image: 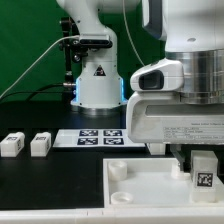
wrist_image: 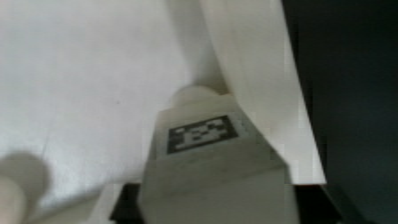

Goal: Assemble one leg

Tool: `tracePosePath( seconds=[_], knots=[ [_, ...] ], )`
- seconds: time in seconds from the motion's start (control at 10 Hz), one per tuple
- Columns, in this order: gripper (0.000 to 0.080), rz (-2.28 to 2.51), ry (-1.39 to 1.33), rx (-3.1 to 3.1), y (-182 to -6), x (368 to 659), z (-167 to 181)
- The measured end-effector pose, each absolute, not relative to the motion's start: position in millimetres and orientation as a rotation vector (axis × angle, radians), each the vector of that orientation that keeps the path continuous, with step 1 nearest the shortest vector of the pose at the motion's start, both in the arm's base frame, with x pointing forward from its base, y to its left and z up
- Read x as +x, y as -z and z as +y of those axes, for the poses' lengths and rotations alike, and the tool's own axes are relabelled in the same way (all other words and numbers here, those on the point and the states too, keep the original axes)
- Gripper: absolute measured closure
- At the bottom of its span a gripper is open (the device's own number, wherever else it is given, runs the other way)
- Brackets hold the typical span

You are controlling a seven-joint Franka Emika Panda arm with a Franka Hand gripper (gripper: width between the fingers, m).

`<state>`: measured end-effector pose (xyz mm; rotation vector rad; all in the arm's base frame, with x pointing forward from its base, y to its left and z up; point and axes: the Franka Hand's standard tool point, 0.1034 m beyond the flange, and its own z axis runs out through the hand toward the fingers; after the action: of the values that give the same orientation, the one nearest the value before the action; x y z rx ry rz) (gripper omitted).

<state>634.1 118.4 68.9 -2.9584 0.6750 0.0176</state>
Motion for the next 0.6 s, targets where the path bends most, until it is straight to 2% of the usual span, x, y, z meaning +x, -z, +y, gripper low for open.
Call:
tracePosePath(
  seconds=[0.1, 0.6],
  knots=[
    [0.0504, 0.773, -0.024, -2.935, -68.4, 633.9, 117.3],
    [0.0504, 1.537, -0.078, -2.617, -68.1, 635.1, 114.1]
  ],
)
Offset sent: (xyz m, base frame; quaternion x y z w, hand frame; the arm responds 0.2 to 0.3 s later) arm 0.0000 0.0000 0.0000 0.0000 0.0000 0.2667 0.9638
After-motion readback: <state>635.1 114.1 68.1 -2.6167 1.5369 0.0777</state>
